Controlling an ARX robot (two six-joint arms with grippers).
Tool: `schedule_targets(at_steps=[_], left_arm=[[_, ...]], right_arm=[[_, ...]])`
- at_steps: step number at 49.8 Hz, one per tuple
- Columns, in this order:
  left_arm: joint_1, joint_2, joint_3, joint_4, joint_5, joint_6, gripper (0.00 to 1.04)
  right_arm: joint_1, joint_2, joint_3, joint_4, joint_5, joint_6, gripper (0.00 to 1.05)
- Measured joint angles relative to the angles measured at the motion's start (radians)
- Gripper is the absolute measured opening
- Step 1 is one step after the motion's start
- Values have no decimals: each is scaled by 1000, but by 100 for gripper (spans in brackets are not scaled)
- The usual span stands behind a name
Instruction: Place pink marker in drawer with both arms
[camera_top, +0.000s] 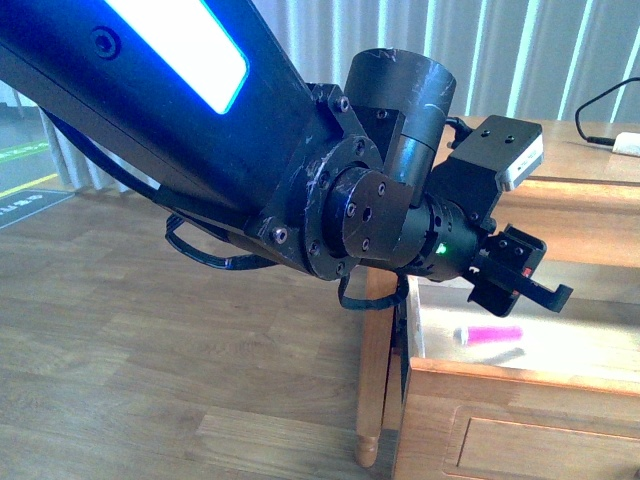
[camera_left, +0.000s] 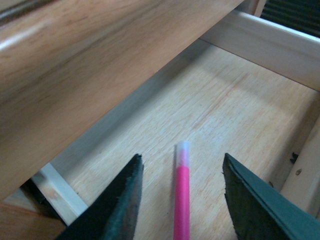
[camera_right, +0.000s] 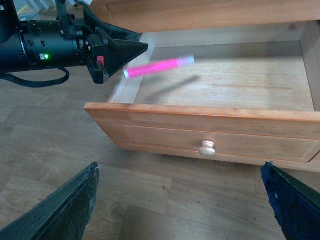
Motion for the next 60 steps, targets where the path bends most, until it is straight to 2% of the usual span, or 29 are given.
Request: schedule_targets(at_steps=[3,9,13,22,33,49,53,60], left_arm=[[0,-7,-16,0,-25,0,61],[5,-75,-104,39,-93,-18,88],[19,-143,-150,48,-149,-47,101],[108,-395,-342,91,-279,-77,99],[198,-715,-610,111,-307,-115,99],[434,-1444,-941,-174,-336,-205,99],[470,-1569,-1004,-238,-365,-222,99],[475,-1584,-1009,-241,-366,-229,99]], right_arm=[[0,0,0,0,0,0,96],[0,0,0,0,0,0,96],[0,0,0,0,0,0,96],[0,0,0,0,0,0,96],[0,0,0,0,0,0,96],[0,0,0,0,0,0,96],[0,0,0,0,0,0,96],[0,0,0,0,0,0,96]])
